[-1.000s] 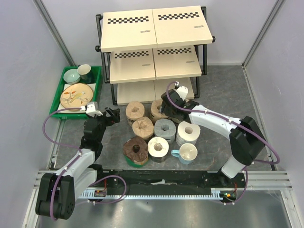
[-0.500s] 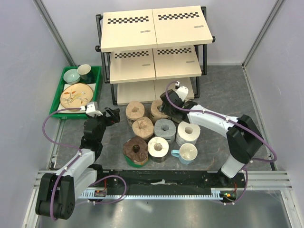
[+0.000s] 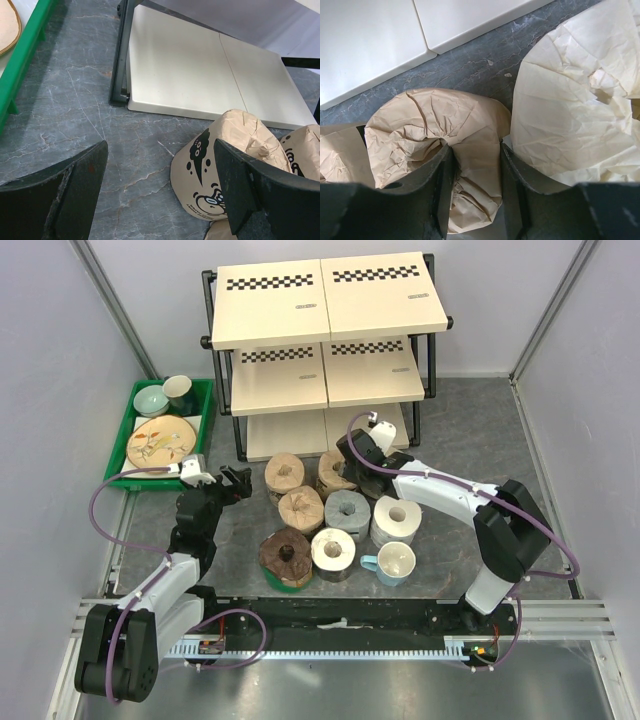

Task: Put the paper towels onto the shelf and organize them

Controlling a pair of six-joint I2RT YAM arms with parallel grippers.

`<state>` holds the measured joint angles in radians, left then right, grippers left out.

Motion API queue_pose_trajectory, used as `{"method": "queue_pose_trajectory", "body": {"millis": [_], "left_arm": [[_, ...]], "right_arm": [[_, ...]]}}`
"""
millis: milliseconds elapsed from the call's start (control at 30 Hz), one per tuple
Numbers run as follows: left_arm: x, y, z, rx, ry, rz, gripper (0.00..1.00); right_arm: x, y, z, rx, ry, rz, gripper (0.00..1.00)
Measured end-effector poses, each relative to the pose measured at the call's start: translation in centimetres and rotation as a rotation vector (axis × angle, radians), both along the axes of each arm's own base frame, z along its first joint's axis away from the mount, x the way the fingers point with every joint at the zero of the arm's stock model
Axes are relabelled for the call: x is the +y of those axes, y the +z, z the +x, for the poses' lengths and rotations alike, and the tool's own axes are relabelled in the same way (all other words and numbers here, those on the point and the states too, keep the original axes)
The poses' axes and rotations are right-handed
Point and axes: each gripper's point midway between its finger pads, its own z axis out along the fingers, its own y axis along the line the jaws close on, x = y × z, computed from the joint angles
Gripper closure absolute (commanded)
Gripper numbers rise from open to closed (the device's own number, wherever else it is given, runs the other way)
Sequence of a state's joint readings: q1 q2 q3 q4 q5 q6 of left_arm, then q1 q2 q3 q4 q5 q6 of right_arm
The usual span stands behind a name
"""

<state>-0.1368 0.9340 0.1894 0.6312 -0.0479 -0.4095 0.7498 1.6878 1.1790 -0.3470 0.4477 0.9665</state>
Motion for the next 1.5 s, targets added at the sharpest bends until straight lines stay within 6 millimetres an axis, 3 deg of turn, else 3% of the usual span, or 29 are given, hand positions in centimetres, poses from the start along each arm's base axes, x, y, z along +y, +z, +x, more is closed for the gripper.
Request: {"method": "queue_pose_trajectory", "body": {"millis": [300,400,600,867,967,1133,1233,1333,1500], "left_arm": [[0.0,0.0,0.0,0.0,0.002,0.001,0.07],[0.0,0.0,0.0,0.0,0.003,0.0,0.07],[0.0,0.0,0.0,0.0,0.003,0.0,0.07],[0.1,0.0,0.0,0.0,0.003,0.0,0.07],[0.1,0.0,0.0,0.0,0.003,0.0,0.07],[0.1,0.0,0.0,-0.001,0.003,0.0,0.07],[0.1,0.0,0.0,0.0,0.003,0.0,0.07],[0.1,0.0,0.0,-0.001,0.004,0.0,0.07],[0.1,0.0,0.0,-0.001,0.004,0.0,0.07]], "right_arm": [[-0.8,1.2,-0.8,-0.052,0.044,0.005,0.65],[-1.3,3.2,-1.2,-0.101,0.059,0.025,0.65],[-1.4,10.0,-1.3,-0.262,0.101,0.104,0.66],[-0.5,14.5,-1.4,-0.353,0.186,0.122,0.68],[0.6,16.7,-1.5,-0.397,0.223,0.118,0.68],[4.4,21.3,-2.1,-0.492,0.305,0.125,0.68],[6.7,23.0,-2.3,-0.533,0.341,0.117,0.68],[8.3,23.4,-2.1,-0.556,0.358,0.097,0.68],[10.0,22.4,-0.9,-0.571,0.361,0.035,0.68]]}}
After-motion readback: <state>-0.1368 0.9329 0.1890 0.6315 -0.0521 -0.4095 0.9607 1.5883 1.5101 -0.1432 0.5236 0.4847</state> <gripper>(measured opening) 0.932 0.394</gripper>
